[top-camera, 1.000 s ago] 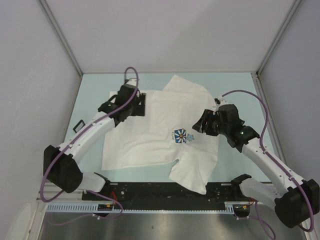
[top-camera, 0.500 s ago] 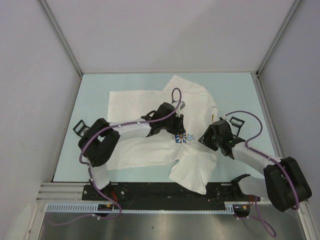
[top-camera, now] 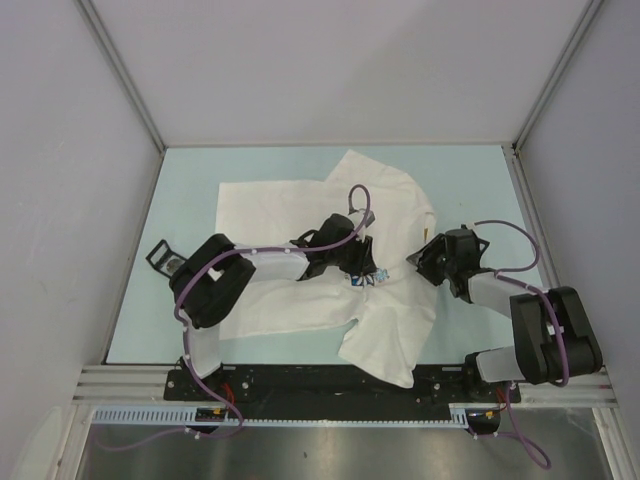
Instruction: Remove the brooch from the garment
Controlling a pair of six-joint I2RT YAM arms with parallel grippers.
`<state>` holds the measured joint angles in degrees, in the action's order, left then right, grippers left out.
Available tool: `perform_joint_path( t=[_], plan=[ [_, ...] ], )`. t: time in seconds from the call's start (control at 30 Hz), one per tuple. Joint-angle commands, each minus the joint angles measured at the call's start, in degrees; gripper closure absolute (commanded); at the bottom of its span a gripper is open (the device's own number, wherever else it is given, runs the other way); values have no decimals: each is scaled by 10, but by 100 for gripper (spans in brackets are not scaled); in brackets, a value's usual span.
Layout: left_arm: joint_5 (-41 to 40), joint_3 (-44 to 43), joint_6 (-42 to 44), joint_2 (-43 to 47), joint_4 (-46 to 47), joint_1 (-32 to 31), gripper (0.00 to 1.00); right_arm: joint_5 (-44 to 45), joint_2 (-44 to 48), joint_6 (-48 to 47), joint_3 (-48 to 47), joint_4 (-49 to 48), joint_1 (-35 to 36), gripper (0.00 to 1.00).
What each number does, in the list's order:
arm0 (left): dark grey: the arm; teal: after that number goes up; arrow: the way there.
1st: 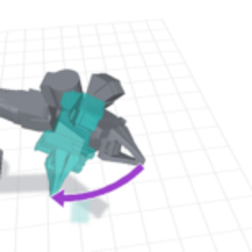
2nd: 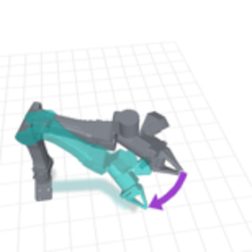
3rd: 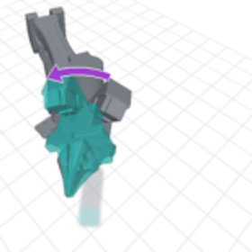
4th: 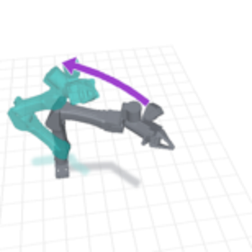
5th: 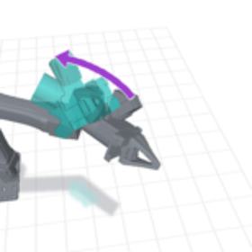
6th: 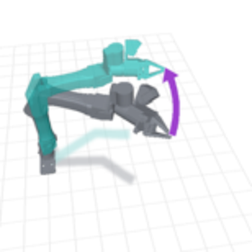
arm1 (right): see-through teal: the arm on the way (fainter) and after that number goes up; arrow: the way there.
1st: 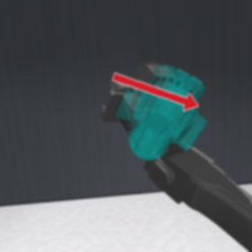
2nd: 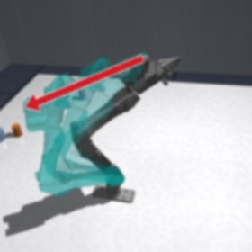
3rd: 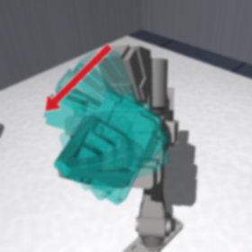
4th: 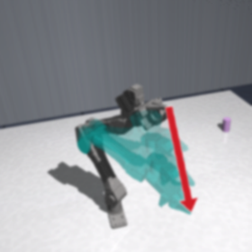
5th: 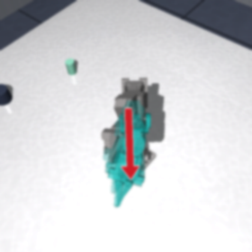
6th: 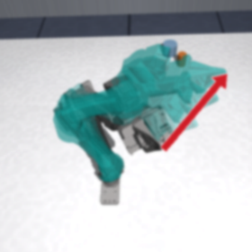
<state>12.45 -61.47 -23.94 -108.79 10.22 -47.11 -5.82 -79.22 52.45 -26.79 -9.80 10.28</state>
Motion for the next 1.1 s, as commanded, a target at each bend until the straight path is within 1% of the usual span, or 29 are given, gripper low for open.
perform_joint_path(
  t=[0.0,0.07,0.1,0.13,0.17,0.23,0.27,0.3,0.33,0.37,0.47,0.6,0.67,0.87,0.9,0.97,1.0,1.07],
  plan=[
    [38,0,9,4,51,-1,67,26,32,-74,-12,55,37,47],
    [52,1,0,-2,68,-2,69,49,63,-91,-16,70,65,47],
    [57,-1,-1,-14,72,-2,73,51,84,-102,-21,74,87,46],
    [65,-4,-7,-19,72,-2,74,45,90,-124,-23,71,94,46],
    [69,-7,-8,-23,73,-2,78,29,93,-132,-24,67,98,46],
    [71,-9,-14,-32,69,-2,81,-6,82,-149,-26,44,93,46],
    [59,-11,-15,-34,64,-2,83,-42,71,-153,-28,35,88,46],
    [56,-13,-21,-35,63,-2,84,-60,58,-156,-32,29,84,46],
    [53,-13,-23,-40,63,-2,86,-74,30,-160,-40,22,80,47],
    [48,-14,-26,-41,61,-2,88,-94,17,-173,-43,16,81,47],
    [38,-15,-30,-45,51,-2,92,-132,-27,-193,-46,-19,85,49],
    [24,-10,-32,-44,42,-3,96,-153,-57,-201,-46,-51,91,55],
    [20,-12,-33,-44,31,-3,99,-161,-62,-201,-46,-59,91,57],
    [14,-16,-32,-50,25,-3,100,-166,-48,-196,-46,-53,99,67],
    [15,-17,-32,-50,25,-3,100,-165,-46,-197,-45,-53,105,71],
    [19,-17,-32,-50,25,-4,100,-151,-43,-202,-45,-52,112,75],
    [18,-18,-31,-49,26,-4,100,-145,-41,-204,-46,-52,116,82],
    [14,-18,-30,-47,24,-4,99,-127,-35,-211,-46,-48,120,89]
  ],
)
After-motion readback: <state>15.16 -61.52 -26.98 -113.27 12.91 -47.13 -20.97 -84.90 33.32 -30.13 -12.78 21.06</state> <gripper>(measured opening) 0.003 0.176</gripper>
